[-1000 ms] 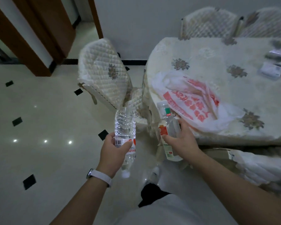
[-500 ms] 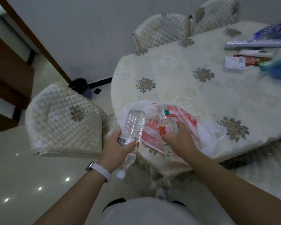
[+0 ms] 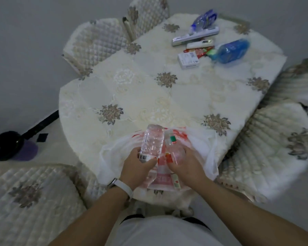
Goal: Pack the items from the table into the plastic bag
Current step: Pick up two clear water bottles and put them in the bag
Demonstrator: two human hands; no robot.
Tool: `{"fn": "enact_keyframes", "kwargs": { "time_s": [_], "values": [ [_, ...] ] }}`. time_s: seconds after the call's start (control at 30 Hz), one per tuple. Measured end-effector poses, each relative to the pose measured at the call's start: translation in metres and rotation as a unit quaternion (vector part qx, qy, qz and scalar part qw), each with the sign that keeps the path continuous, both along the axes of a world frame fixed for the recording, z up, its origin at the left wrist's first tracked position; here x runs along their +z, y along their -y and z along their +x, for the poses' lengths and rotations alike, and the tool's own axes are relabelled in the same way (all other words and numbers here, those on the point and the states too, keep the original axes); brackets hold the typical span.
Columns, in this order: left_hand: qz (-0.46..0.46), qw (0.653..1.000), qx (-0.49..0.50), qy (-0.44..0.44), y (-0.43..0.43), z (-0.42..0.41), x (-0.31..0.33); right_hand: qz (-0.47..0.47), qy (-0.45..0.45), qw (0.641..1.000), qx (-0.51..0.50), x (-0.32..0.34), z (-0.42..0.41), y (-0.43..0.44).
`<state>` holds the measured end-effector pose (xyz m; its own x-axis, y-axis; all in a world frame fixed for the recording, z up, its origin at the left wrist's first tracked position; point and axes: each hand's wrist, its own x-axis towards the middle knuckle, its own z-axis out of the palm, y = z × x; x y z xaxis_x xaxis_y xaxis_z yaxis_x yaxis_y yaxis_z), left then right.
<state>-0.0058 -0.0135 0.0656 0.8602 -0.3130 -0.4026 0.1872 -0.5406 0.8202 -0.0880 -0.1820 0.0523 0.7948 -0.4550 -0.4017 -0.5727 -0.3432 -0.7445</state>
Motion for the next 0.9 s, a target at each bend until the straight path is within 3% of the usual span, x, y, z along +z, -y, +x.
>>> {"fn": "enact_keyframes", "kwargs": {
  "time_s": [0.33, 0.53, 0.9],
  "values": [
    [0.052, 0.979, -0.198, -0.005, -0.009, 0.046, -0.026, -0.022, -0.059, 0.983, -0.171, -0.022, 0.011, -0.04],
    [0.049, 0.974, -0.218, 0.034, -0.006, 0.045, -0.042, -0.043, -0.064, 0.971, -0.228, -0.033, 0.015, -0.054],
    [-0.004, 0.954, -0.274, 0.121, -0.008, 0.031, -0.034, -0.118, -0.083, 0.976, -0.164, -0.012, -0.015, -0.074]
  ]
}}
